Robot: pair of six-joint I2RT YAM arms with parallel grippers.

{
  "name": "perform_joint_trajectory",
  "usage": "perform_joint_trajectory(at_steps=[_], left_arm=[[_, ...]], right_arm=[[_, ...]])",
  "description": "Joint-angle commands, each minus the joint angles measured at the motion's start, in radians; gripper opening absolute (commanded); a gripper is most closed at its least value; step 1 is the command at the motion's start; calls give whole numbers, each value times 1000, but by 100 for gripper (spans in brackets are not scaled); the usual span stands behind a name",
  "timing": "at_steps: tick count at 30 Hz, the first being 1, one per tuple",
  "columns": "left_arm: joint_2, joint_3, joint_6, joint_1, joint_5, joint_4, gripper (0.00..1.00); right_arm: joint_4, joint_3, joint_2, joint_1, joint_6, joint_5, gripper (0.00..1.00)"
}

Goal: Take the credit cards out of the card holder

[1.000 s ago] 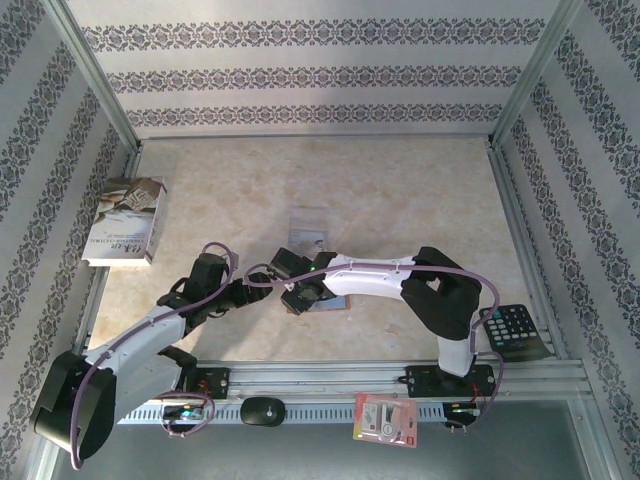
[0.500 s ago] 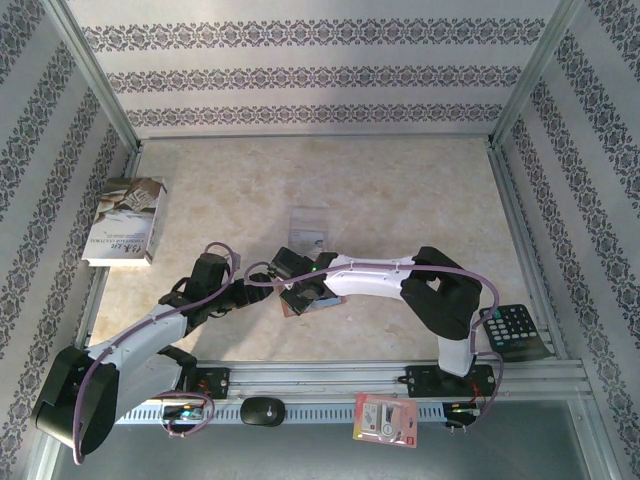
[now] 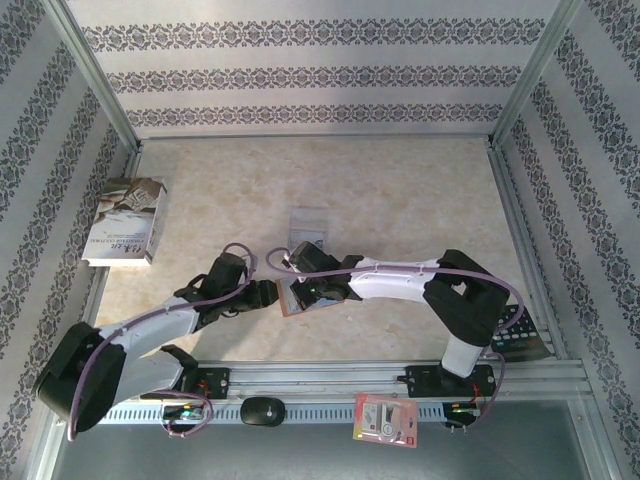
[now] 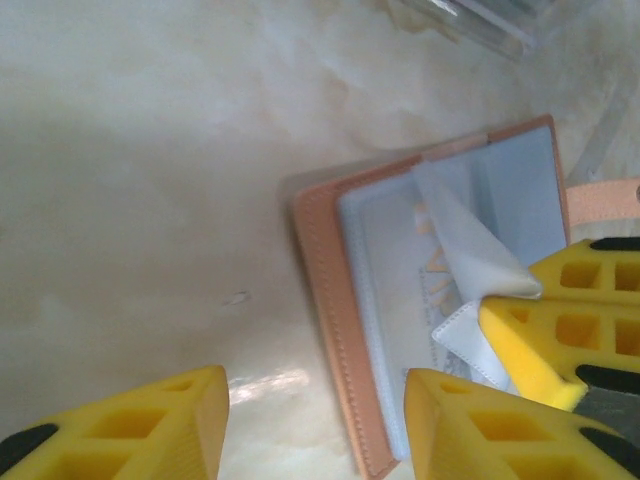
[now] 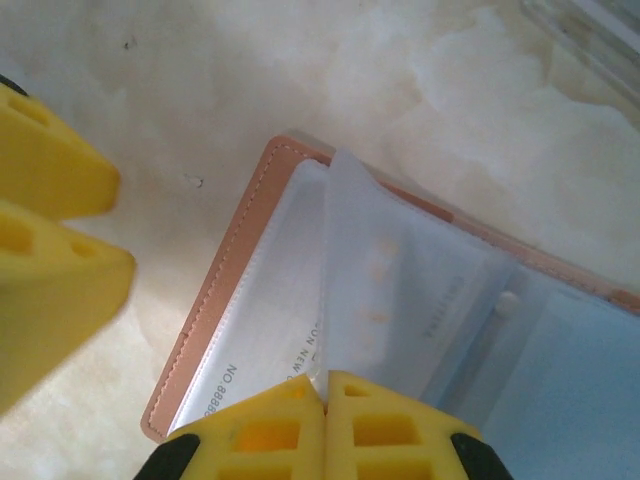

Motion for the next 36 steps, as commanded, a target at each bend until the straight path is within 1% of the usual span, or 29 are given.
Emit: perform_joint_trajectory(at_steps=[1,6,10,13,15,18,21,24,28,33,35,36], left_arm=[[56,46,18,-42,-58,62,45],[135,71,9,-78,-52,143,36],[196,106,13,-114,-80,119,29],[227,107,0,-120,-95,113,24],[240,101,-8,-121,-101,117,23],[274,114,-11,-121,-107,86,17],[297,121,-4,-121,-105,63,15],[317,132,5,-121,-98,44,13],[341,130,11,-121,-80,52,11],[362,133,13,-121,-69,64,9],[365,133,14,-121,-66,70,8],[366,134,15,-121,-63,71,8]], right_arm=[[87,-46,-35,-6,84,-32,0],[152,-94,-54,-8,150,-42,0],[162,-113,-76,-9,163,-20,0],[166,-119,-84,-11,168,-17,0],[172,-122,-84,-11,175,-19,0],[169,-127,-88,-11,185,-6,0],[151,-132,-100,-11,199,24,0],[119,-145,-124,-11,229,83,0],[16,-154,-147,-23,304,185,10],[-79,-185,-189,-42,378,286,27],[-112,-204,-212,-54,411,312,31],[-115,-217,-228,-60,421,320,31]])
